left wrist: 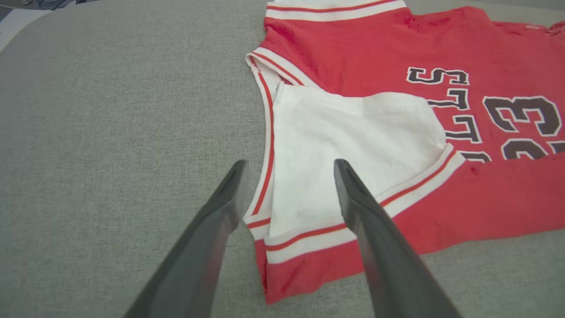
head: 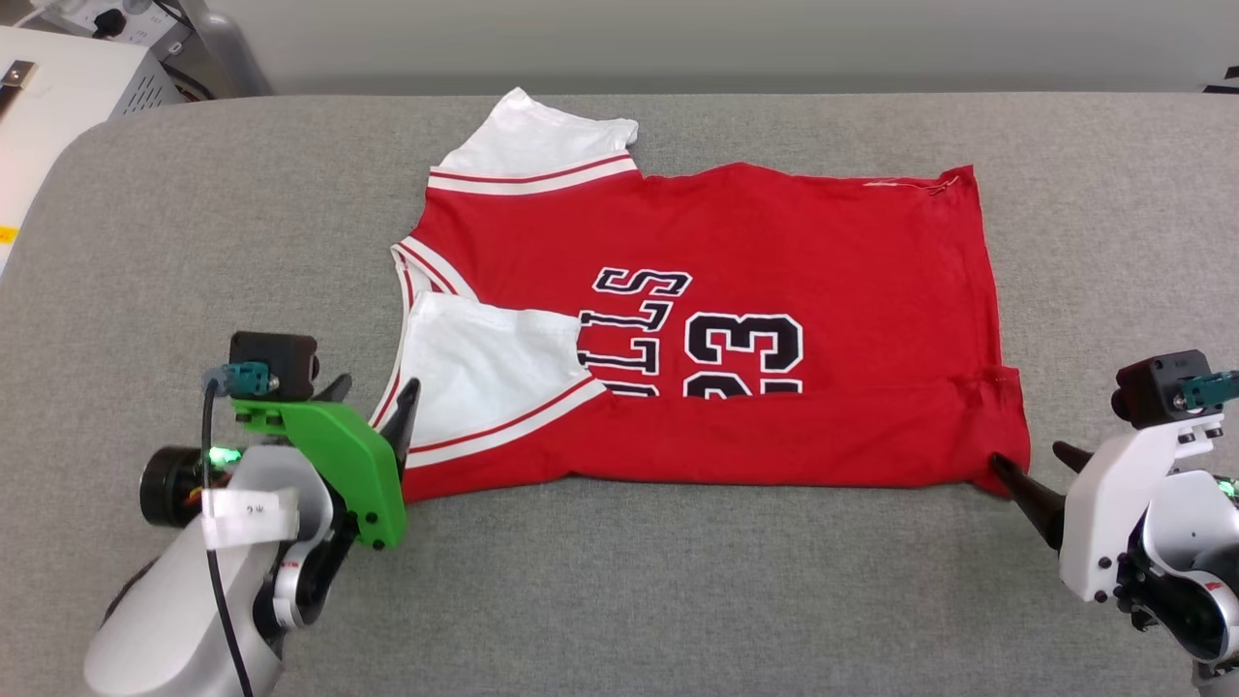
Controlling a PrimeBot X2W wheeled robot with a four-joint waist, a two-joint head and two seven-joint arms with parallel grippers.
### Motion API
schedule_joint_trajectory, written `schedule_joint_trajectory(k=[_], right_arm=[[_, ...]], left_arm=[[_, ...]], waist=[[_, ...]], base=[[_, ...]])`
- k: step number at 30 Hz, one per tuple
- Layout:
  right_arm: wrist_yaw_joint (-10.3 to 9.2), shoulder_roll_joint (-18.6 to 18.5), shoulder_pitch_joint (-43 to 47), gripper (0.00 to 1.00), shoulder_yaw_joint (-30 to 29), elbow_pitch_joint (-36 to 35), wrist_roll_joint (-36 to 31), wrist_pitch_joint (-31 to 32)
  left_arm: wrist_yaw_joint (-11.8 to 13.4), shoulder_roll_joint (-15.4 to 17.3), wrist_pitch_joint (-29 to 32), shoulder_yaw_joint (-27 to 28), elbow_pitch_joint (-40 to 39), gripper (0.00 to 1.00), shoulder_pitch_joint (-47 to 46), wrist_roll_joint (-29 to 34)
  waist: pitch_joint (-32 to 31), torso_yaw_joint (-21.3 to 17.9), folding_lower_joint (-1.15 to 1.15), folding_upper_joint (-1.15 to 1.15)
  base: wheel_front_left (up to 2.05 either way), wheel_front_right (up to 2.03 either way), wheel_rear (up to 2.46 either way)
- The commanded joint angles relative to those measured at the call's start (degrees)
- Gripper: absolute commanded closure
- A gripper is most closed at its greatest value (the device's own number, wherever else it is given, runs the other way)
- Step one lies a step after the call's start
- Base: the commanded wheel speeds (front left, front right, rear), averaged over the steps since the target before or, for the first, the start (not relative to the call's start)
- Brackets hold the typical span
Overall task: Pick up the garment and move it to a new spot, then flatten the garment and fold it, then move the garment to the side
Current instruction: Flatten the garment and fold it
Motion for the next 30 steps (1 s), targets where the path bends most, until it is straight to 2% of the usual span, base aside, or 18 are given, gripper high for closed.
schedule_joint_trajectory(k=[1,6,10,14,18,25,30], right_arm=[[-0.03,0.7,1.2,0.0,-0.7,-1.5,-1.7,1.5],[-0.03,3.8,3.7,0.0,-3.4,-6.6,-6.3,6.7],[-0.03,6.1,4.2,0.0,-4.3,-10.4,-8.4,9.6],[-0.03,7.6,4.3,0.0,-4.8,-12.8,-9.9,10.9],[-0.03,7.9,4.2,0.0,-5.1,-13.6,-10.2,11.0],[-0.03,8.7,4.2,0.0,-5.5,-14.5,-10.8,11.1],[-0.03,8.4,4.3,0.0,-6.2,-15.0,-11.0,11.3]], left_arm=[[1.7,0.4,1.0,0.4,-2.2,0.0,2.3,-0.9],[7.5,2.2,5.8,0.2,-9.7,0.0,8.0,-1.7],[11.2,3.8,9.1,0.0,-12.1,0.0,9.4,-0.9],[13.4,4.1,10.7,-0.1,-12.7,0.0,9.1,-0.2],[14.4,4.6,12.1,-0.6,-12.0,0.0,8.8,0.3],[14.0,4.5,12.0,-1.0,-8.2,0.0,8.2,0.4],[12.1,3.5,12.7,-1.7,-6.2,0.0,7.8,-0.8]], waist=[[-0.1,-0.1,0.0,0.0],[0.5,-0.5,0.0,0.0],[1.8,-1.0,0.0,0.0],[3.3,-1.4,0.0,0.0],[4.4,-1.8,0.0,0.0],[5.9,-2.4,0.0,0.0],[7.1,-2.5,0.0,0.0]], base=[[0.0,0.0,0.0],[0.0,0.0,0.0],[0.0,0.0,0.0],[0.0,0.0,0.0],[0.0,0.0,0.0],[0.0,0.0,0.0],[0.0,0.0,0.0]])
